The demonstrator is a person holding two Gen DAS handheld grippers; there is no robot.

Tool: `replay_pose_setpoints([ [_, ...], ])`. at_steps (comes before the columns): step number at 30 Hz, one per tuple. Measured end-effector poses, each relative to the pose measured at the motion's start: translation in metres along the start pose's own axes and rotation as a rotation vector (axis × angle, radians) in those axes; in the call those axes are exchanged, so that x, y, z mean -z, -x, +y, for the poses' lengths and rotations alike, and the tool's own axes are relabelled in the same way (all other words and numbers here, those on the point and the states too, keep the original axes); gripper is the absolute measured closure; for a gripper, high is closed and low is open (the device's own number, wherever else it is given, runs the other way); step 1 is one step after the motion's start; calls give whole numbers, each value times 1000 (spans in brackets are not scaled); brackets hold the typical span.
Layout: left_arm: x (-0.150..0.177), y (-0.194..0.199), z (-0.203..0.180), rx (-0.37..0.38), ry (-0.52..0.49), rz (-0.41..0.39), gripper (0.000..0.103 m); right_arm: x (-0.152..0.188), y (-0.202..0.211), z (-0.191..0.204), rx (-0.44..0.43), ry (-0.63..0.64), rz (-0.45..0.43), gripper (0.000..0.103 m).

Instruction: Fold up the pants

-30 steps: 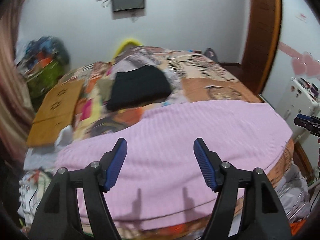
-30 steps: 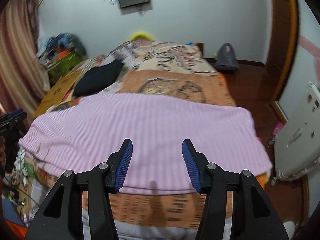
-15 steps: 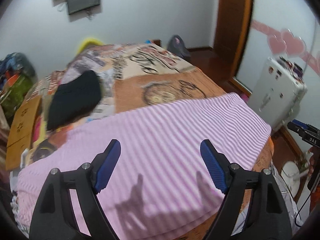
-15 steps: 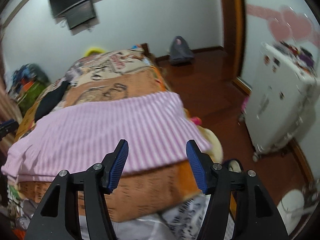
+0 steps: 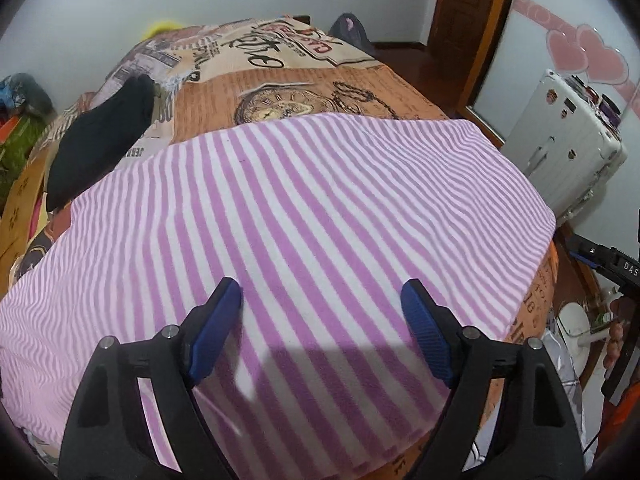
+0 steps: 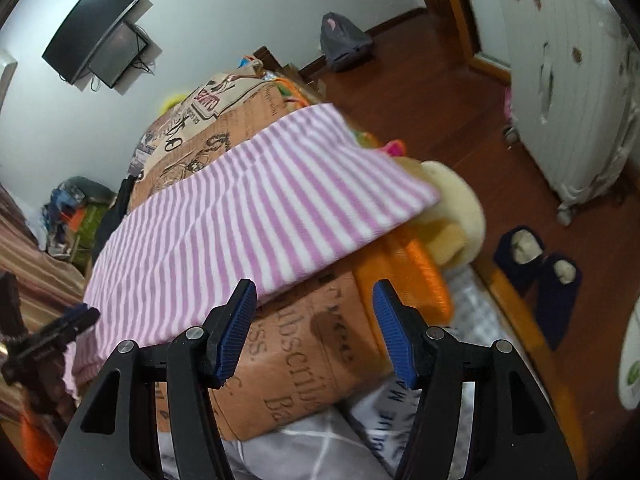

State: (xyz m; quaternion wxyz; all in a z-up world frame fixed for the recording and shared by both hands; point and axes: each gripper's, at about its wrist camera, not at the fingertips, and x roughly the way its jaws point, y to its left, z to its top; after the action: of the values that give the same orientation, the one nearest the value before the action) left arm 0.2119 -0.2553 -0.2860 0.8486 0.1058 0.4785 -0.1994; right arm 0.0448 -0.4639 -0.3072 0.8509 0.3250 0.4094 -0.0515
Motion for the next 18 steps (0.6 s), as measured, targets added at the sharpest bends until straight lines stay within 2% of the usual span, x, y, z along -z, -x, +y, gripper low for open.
replay_pose_setpoints([
  [3, 0, -2, -1, -3, 8, -11, 13, -1, -11, 1, -7, 0, 10, 46],
  [9, 0, -7, -9, -30, -7, -20, 5, -8, -36, -13, -53, -77, 39, 46],
  [10, -1, -8, -9, -31, -9, -19, 5, -9, -39, -15, -66, -93, 38, 43],
  [18, -4, -11, -9, -34, -7, -19, 3, -24, -39, -25, -64, -127, -40, 46],
])
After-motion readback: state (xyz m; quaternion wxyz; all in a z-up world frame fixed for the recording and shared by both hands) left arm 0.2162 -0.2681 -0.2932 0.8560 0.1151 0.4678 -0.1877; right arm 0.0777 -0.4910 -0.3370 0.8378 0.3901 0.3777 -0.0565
